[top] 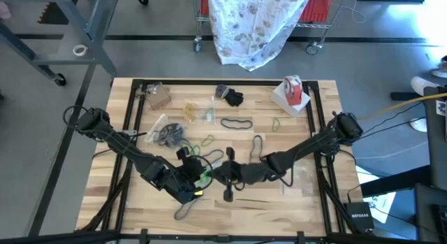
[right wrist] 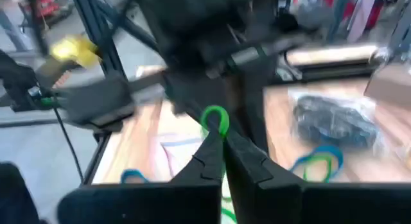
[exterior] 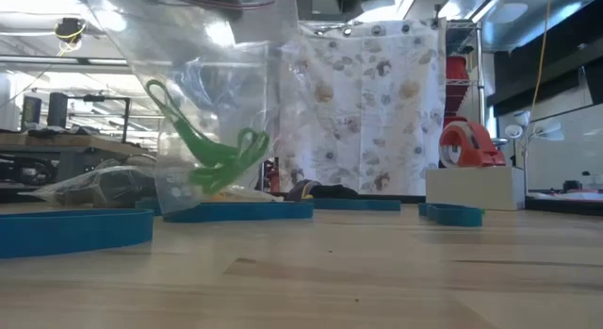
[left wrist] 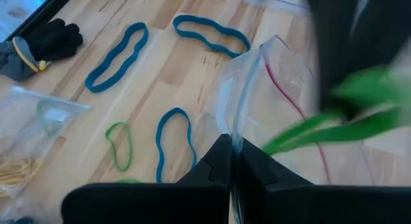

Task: Sort rubber bands
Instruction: Put the green rubber band into the transparent zip bag

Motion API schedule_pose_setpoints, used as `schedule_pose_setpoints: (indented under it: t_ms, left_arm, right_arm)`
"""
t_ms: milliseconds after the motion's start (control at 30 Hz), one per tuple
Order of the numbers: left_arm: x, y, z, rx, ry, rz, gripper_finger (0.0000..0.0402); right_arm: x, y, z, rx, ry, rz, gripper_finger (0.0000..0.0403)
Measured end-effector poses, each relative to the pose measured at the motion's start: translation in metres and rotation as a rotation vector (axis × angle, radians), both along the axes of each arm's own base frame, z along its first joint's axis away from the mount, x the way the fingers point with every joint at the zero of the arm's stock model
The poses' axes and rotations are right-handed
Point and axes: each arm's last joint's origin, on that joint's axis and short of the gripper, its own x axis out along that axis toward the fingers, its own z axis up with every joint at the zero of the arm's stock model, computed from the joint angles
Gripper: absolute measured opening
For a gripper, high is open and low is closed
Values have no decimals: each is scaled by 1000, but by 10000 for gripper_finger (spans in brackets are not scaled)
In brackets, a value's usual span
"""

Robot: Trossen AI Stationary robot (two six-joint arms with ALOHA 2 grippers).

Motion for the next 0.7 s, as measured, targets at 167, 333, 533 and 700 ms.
schedule_pose_setpoints:
  t_ms: [167,333,533,700]
  left_arm:
    - [0,0,0,0,0,0,0]
    - [0,0,0,2,3,0,0]
    - [0,0,0,5,6,-2,0]
    - [-1,0,0,5,5,-3,0]
  right_arm:
    - [1,-10,-10,34,104,-8,64]
    - [-11,-8,5,-19,111,38,119]
    - [-48,-12,34,-38,208,-25,130]
    - [-87,-41,39,-29,423,-309,117]
